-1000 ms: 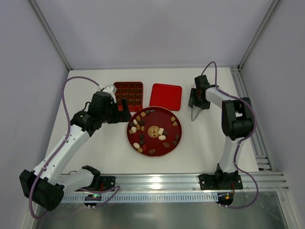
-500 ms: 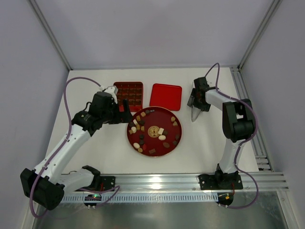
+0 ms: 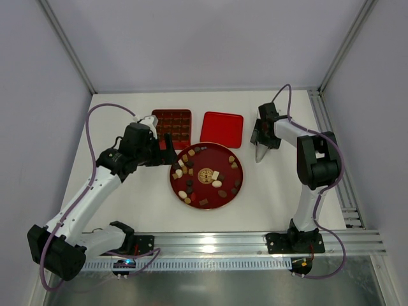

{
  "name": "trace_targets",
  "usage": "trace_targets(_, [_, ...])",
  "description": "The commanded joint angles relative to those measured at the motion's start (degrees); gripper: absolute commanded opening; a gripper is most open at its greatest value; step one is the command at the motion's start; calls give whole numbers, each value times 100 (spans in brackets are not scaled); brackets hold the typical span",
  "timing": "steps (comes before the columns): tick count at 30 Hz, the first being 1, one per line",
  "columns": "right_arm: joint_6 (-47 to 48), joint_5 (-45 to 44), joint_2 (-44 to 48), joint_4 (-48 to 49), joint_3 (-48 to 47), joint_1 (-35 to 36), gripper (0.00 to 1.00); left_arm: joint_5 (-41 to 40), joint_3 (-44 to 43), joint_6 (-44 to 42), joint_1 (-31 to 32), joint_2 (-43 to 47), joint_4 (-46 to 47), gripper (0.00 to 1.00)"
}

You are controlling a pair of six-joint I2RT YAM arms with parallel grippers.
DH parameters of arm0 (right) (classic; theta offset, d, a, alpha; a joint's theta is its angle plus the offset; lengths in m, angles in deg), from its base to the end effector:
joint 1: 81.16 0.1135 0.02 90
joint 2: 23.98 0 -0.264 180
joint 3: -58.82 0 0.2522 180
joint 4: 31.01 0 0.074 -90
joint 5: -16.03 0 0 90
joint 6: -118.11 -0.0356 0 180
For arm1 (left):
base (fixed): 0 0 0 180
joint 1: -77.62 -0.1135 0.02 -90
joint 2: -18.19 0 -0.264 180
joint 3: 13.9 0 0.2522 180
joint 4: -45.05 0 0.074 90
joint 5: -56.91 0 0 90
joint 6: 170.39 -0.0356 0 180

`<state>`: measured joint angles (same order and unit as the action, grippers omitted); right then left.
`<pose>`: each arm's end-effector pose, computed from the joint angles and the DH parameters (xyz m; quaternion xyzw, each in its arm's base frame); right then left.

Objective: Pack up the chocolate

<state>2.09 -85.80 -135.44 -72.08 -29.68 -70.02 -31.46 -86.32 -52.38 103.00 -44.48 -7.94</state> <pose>0.3904 0.0694 0.1630 0.1485 0.9581 -0.0240 0.2438 0.2048 -0.0983 0.3157 -0.0154 0.9177 -0.1899 0.3486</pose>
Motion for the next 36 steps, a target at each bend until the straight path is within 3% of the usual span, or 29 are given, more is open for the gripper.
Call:
trace_targets(1, [150,226,-201,-301,-172,47,73,83,21,-24,1,54,222,100])
trace_targets(7, [150,208,-210,-284,-199,47,70,92,29,-15,1,10,222,100])
trace_targets(12, [176,120,-69,-213,-111,55,54,83,38,-24,10,-8,222,99])
trace_targets(24, [361,32,1292,-644,-146,222,53,39,47,-15,1,1,222,100])
trace_targets(36, [396,190,2409,-1030,399,319,52,-119,91,-41,1,54,213,100])
